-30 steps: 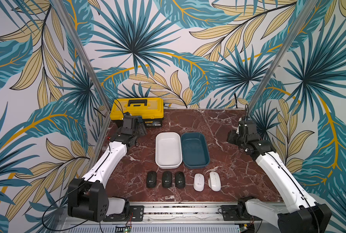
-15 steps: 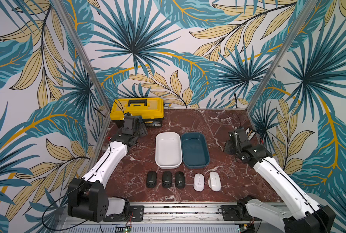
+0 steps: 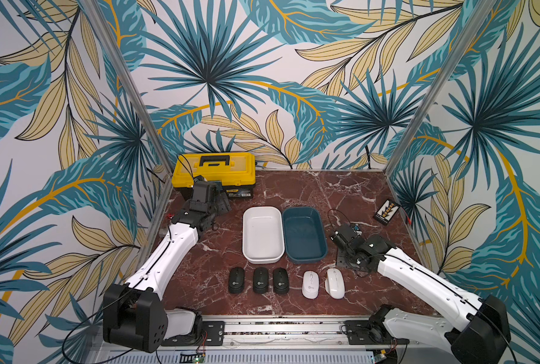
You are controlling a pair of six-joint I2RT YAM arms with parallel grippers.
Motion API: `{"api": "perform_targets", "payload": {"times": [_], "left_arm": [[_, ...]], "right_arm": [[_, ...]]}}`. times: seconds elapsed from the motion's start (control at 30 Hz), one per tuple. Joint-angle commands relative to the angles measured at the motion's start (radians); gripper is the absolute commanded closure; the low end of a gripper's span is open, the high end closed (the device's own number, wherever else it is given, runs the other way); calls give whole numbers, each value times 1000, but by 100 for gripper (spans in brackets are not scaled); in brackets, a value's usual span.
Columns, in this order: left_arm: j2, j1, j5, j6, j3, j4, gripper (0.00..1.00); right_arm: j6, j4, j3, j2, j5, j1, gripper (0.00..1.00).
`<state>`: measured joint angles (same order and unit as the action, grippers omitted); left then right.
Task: Place the mice by color into the storage box
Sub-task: Pick up the mouse from the center of the board.
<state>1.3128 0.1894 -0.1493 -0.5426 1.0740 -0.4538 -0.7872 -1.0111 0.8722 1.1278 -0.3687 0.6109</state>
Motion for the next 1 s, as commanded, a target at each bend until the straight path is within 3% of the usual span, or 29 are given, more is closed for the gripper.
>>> {"api": "perform_targets", "payload": {"times": [0.0, 0.17, 0.97], "left_arm": [[-15, 5, 14, -15, -10, -1, 19], [-14, 7, 28, -20, -20, 8, 19], [-3, 6, 32, -33, -36, 4, 19]], "right_arm": [[-51, -68, -43, -29, 49, 11, 38], [-58, -28, -99, -15, 116, 19, 32], [-44, 146, -215, 65, 257, 48, 23]]}}
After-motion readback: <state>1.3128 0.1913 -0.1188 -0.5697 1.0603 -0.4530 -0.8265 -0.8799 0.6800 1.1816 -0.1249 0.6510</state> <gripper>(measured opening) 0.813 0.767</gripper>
